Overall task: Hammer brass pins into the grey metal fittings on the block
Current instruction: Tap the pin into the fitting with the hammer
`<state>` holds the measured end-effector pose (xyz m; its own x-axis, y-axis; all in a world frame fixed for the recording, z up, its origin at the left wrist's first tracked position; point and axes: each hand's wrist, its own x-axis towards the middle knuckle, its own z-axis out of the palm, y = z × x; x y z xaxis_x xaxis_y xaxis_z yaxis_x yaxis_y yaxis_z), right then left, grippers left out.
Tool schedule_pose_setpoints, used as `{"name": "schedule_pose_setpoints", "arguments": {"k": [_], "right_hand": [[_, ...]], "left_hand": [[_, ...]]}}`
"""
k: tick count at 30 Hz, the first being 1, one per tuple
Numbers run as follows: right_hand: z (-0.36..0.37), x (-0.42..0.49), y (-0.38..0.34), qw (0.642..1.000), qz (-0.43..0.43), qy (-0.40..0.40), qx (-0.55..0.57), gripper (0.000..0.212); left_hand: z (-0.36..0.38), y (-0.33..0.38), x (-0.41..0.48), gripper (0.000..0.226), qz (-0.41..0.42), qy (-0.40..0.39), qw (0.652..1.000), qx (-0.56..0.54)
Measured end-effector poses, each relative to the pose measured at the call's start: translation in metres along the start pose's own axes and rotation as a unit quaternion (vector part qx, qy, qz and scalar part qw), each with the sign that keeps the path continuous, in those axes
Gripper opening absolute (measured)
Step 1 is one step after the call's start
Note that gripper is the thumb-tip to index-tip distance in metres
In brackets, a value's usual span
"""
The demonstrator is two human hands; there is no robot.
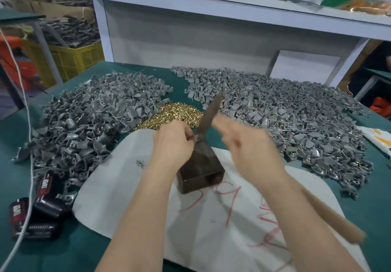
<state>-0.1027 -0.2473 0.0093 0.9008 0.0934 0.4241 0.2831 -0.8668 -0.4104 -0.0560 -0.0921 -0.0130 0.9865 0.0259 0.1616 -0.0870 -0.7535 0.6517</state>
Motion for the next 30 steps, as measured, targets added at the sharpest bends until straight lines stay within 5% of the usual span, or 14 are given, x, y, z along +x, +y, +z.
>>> {"name": "schedule_pose_setpoints", "arguments": {"k": [2,6,11,15,19,24,30], "right_hand": [[0.003,-0.003,0.002,0.999,0.003,-0.038,-0.007,0.047],[-0.01,0.006,0.005,0.993,0.001,0.1,0.058,0.047],[0.002,0.003,-0.002,0.997,-0.008,-0.055,-0.06,0.047],[-0.01,0.01,-0.002,0.991,-0.015,0.12,0.058,0.049],[0.006,-0.005,-0.006,0.999,-0.003,-0.051,-0.018,0.048],[0.001,0.024,0.014,0.995,0.098,-0.018,-0.005,0.036],[0.035,0.036,0.028,0.947,0.289,-0.137,0.043,0.02]], "left_hand": [[0.0,-0.001,0.0,0.008,-0.001,0.0,1.0,-0.003],[0.002,-0.001,0.001,0.009,0.011,-0.002,1.0,-0.02],[0.003,-0.003,0.002,0.007,0.01,0.01,0.999,-0.032],[0.005,-0.004,0.004,0.009,0.013,0.011,0.999,-0.027],[0.005,-0.004,0.004,0.007,0.002,0.005,0.999,-0.035],[0.003,-0.002,0.003,0.008,0.004,0.002,1.0,-0.017],[0.002,-0.001,0.002,0.008,-0.012,0.002,1.0,-0.005]]}}
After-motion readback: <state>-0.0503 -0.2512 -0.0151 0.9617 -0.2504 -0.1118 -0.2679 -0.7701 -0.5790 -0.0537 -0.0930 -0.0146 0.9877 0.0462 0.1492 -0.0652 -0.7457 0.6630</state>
